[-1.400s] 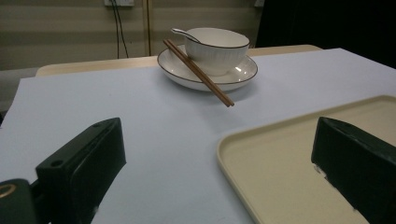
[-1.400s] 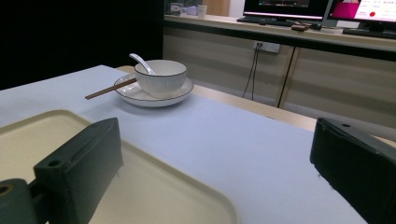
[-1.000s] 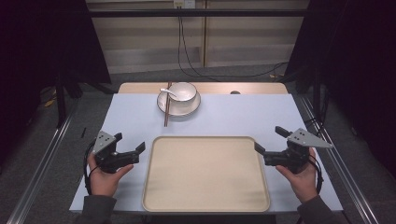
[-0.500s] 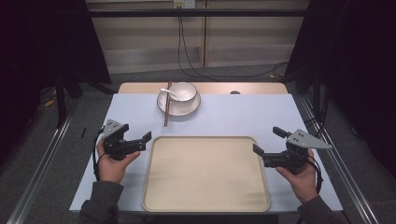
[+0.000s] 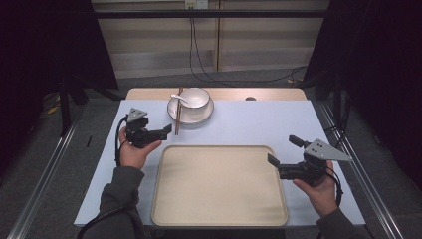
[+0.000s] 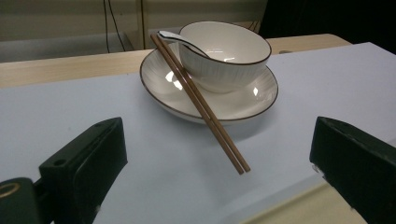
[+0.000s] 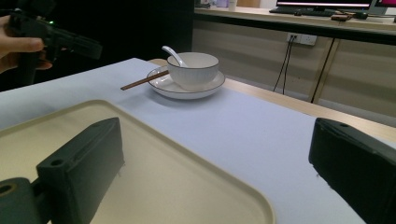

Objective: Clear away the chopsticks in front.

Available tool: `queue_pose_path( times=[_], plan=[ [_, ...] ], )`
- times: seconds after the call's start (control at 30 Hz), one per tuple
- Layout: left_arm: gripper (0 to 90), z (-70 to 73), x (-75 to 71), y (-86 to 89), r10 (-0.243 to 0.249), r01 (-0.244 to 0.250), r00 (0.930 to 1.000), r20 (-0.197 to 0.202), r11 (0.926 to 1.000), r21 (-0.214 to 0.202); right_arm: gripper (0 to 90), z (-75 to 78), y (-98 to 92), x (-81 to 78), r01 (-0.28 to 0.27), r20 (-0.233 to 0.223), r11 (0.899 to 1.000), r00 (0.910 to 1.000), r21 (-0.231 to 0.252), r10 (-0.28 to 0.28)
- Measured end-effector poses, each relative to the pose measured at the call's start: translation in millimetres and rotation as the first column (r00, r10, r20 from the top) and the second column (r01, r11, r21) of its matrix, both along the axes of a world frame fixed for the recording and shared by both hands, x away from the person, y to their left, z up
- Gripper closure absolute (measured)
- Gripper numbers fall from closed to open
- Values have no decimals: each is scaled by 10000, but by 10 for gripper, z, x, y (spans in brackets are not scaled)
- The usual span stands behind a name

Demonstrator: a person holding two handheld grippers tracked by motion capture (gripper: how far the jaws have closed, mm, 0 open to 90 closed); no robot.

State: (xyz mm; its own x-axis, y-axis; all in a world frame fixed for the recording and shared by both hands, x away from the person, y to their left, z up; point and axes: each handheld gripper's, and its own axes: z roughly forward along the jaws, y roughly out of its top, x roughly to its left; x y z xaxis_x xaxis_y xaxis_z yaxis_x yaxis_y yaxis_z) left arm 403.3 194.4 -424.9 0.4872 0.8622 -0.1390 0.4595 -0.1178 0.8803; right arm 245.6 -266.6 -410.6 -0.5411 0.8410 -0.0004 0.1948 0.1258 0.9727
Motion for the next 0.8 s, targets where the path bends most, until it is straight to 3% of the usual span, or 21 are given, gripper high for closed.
queue_pose_path(
  times=[0.13, 0.2, 0.27, 0.43, 0.57, 0.73, 0.8],
  plan=[
    [40, -10, 139, -63, 100, -98, 9999, -127, 9998, 199, 27, 1, -6, -1, -5, -17, 10000, 10000, 75, 5],
    [43, -34, 251, -93, 106, -103, 9988, -469, 9999, 58, 29, 3, 0, -11, -46, 2, 10000, 10000, 82, 46],
    [48, -54, 328, -112, 283, -277, 9981, -553, 9996, 115, 29, 9, 10, -21, -52, 75, 10000, 10000, 78, 52],
    [58, -74, 495, -156, 481, -446, 9961, -743, 9979, 476, 28, 3, 39, -43, -170, 79, 9998, 9998, -99, 171],
    [64, -61, 571, -191, 495, -459, 9957, -786, 9979, 462, 28, 1, 27, -57, -183, 8, 9998, 9998, -62, 183],
    [77, -62, 666, -242, 743, -676, 9937, -842, 9945, 802, 27, -1, 3, -67, -127, -24, 9995, 9999, -274, 126],
    [87, -65, 703, -254, 829, -774, 9926, -884, 9949, 644, 28, 6, 5, -74, -100, -24, 9998, 9999, -143, 100]
  ],
)
